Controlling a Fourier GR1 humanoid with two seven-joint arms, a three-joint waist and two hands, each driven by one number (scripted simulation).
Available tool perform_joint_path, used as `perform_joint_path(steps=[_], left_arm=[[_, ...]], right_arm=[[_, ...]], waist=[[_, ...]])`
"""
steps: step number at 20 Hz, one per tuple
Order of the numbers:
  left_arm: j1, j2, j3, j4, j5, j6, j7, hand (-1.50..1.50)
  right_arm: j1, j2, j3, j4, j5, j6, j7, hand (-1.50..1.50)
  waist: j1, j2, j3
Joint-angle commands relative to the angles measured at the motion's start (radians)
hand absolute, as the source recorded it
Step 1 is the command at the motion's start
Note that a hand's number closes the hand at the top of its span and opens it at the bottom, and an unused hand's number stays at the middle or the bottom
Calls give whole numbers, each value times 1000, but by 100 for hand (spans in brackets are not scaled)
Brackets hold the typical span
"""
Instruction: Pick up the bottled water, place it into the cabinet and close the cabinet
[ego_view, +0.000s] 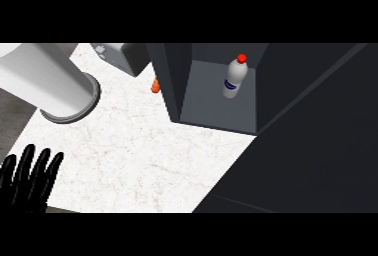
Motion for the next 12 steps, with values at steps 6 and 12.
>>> perform_joint_path(steps=[6, 12], left_arm=[[24, 12, 35, -9, 14, -2, -6, -150], [28, 13, 35, 21, 26, -33, -10, -150]], right_arm=[[-9, 138, -172, 111, 34, -279, -71, 150], [-90, 140, -280, 195, 18, -387, -101, 150]], waist=[[-49, -6, 6], [-38, -1, 4]])
